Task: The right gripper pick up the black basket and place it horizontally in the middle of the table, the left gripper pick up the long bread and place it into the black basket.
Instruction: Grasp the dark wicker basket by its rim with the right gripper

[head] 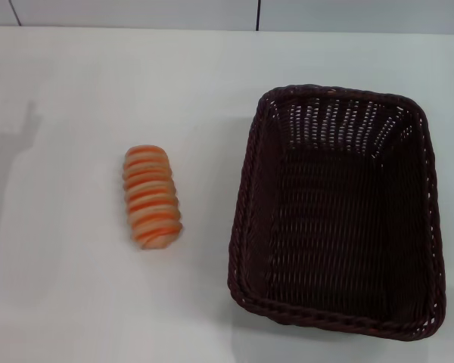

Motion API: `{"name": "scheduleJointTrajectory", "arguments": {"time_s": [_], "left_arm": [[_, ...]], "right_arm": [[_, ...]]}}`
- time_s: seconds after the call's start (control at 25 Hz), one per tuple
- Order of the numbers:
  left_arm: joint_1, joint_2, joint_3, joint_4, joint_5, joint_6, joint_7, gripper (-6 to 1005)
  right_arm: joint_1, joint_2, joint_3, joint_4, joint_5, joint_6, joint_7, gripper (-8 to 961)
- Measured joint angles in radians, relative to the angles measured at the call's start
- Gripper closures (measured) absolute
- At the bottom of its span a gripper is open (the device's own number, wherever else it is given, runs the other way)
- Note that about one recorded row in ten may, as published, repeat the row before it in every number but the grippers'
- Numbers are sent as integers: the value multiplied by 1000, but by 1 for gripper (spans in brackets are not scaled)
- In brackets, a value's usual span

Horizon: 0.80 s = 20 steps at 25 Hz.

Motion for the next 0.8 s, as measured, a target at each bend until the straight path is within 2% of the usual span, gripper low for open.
{"name": "scheduleJointTrajectory", "arguments": {"time_s": [0.52,0.64,0.72,0.76,0.8], "left_arm": [[13,0,10,0,0,20,-1,166],[16,0,10,0,0,23,-1,165],[18,0,10,0,0,28,-1,165],[20,0,10,0,0,30,-1,165],[20,0,10,0,0,31,-1,165]], "right_arm": [[-10,0,-8,-15,1,32,-3,193],[-23,-2,-7,-92,0,127,-11,192],[-44,-2,4,-178,1,235,-38,191],[-66,-2,29,-281,5,392,-71,191],[-66,-2,29,-281,5,392,-71,191]]}}
